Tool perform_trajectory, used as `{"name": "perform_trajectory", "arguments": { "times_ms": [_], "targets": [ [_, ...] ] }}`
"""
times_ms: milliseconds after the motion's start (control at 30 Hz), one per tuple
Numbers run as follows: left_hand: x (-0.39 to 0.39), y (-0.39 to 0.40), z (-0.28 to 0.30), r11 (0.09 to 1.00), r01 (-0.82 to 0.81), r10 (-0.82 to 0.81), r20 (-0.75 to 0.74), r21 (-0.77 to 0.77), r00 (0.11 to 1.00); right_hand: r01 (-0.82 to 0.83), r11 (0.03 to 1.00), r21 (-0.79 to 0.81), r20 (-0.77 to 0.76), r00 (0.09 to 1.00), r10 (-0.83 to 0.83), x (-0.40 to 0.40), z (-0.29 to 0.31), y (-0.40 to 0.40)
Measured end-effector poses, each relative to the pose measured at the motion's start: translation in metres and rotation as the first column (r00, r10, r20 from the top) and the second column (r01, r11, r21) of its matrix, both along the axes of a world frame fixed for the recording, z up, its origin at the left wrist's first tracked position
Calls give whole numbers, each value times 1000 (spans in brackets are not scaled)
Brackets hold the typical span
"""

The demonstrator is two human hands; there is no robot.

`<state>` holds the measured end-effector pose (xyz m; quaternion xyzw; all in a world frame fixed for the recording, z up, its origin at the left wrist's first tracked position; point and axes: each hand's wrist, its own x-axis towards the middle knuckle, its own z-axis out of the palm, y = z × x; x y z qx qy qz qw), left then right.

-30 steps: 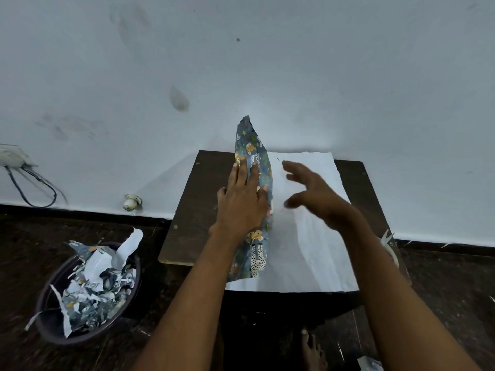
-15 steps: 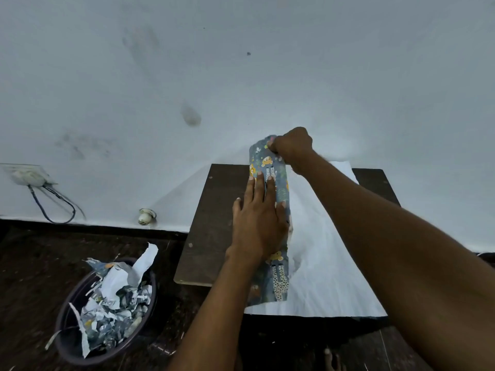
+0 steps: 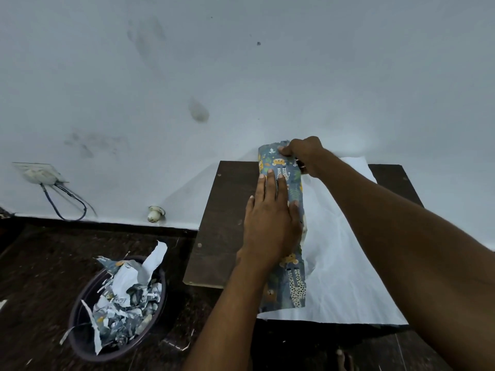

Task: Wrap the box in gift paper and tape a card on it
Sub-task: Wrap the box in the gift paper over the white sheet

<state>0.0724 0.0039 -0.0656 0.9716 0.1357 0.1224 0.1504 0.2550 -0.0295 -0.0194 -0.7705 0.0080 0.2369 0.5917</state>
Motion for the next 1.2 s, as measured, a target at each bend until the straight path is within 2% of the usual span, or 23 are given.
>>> {"name": "perform_trajectory", "arguments": {
  "times_ms": [67, 200, 300, 333, 400, 467, 533, 567, 667, 767, 867, 933, 1067, 1200],
  "targets": [
    [-1, 2, 0, 1000, 9, -9, 20, -9, 1000, 54, 999, 7, 16, 998, -54, -2, -2, 0],
    [-1, 2, 0, 998, 45, -43, 51, -43, 998, 185, 975, 120, -96, 980, -174, -18, -6, -7],
    [-1, 3, 3, 997, 42, -40, 35, -67, 999, 263, 957, 125, -101, 963, -252, -39, -15, -23],
    [-1, 3, 4, 997, 39, -38, 20, -63, 999, 250, 961, 118, -67, 968, -243, -49, -18, -29],
    [-2, 1, 6, 998, 45, -46, -11, -53, 999, 209, 978, 9, 105, 972, -209, -70, -25, -42],
    [-2, -3, 7, 997, 51, -52, -32, -57, 998, 309, 951, -21, 303, 908, -288, -93, -25, -56],
    [-3, -5, 8, 997, 48, -50, -35, -68, 998, 378, 924, 57, 335, 865, -375, -110, -24, -67],
    [-3, -6, 8, 997, 46, -48, -33, -68, 998, 379, 923, 66, 313, 870, -380, -113, -26, -72],
    [-4, -5, 9, 997, 43, -47, -58, -63, 997, 274, 959, 78, 157, 946, -283, -120, -32, -84],
    [-4, -4, 10, 996, 46, -51, -69, -73, 996, 35, 988, 151, 70, 997, -46, -128, -25, -96],
    [-3, -3, 10, 995, 44, -51, -81, -86, 995, -295, 951, 91, 104, 953, 286, -128, -26, -115],
    [-3, -4, 12, 994, 56, -63, -81, -92, 995, -428, 903, 21, 145, 895, 421, -132, -32, -121],
    [-3, -7, 12, 995, 71, -76, -82, -68, 994, -441, 898, 4, 302, 856, 419, -138, -40, -115],
    [-1, -8, 11, 997, 64, -67, -83, -39, 994, -463, 885, -46, 366, 816, 447, -131, -43, -115]
  ]
}}
